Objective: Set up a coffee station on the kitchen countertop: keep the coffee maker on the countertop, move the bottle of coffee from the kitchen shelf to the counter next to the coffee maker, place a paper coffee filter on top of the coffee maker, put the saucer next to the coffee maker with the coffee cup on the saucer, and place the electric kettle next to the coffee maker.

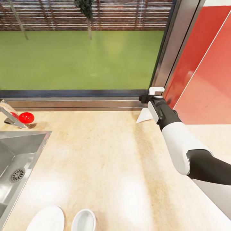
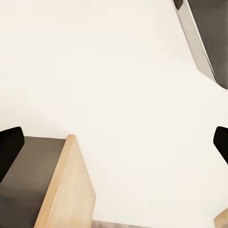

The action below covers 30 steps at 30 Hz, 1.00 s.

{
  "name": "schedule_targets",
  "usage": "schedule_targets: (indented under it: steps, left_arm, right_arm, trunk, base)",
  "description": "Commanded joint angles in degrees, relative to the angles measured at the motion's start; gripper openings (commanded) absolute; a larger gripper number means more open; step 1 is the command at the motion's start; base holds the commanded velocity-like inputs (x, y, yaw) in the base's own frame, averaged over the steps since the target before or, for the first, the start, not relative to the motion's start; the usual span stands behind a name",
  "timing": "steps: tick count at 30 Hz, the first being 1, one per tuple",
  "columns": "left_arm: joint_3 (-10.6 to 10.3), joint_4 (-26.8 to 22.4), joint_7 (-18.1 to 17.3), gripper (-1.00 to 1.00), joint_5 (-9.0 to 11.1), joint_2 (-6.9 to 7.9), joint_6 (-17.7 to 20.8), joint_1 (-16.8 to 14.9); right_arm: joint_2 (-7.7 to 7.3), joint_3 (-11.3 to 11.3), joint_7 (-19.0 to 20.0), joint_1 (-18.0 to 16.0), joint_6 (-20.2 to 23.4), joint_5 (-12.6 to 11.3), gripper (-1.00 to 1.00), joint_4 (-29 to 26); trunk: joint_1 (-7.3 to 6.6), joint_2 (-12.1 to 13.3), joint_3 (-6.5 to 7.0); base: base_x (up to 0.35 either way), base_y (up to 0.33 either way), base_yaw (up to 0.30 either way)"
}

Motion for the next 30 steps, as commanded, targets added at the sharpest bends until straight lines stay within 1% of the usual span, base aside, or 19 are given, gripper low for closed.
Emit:
schedule_targets:
  steps: [1,23,27,30]
  left_arm:
    - [0.0,-0.1,0.1,1.00,0.1,0.00,-0.1,0.0]
    - [0.0,-0.1,0.1,1.00,0.1,0.03,-0.2,0.1]
    - [-0.2,-0.1,0.1,1.00,0.0,-0.18,-0.6,0.2]
    - [-0.2,-0.1,0.1,1.00,0.1,-0.22,-0.6,0.2]
  right_arm:
    - [-0.03,0.2,-0.3,0.0,0.4,0.1,1.00,0.0]
    - [-0.07,0.2,-0.4,0.0,0.5,0.2,1.00,0.2]
    - [0.35,0.4,-0.5,0.1,0.8,0.1,1.00,-0.1]
    - [1.23,0.4,-0.9,0.1,0.8,0.0,1.00,-1.1]
  trunk:
    - [0.03,-0.1,-0.10]
    - [0.03,-0.1,-0.92]
    - [0.03,-0.1,-0.92]
    - [0.03,-0.1,-0.92]
  base:
    - [0.000,0.000,0.000]
    - [0.000,0.000,0.000]
    - [0.000,0.000,0.000]
    - [0.000,0.000,0.000]
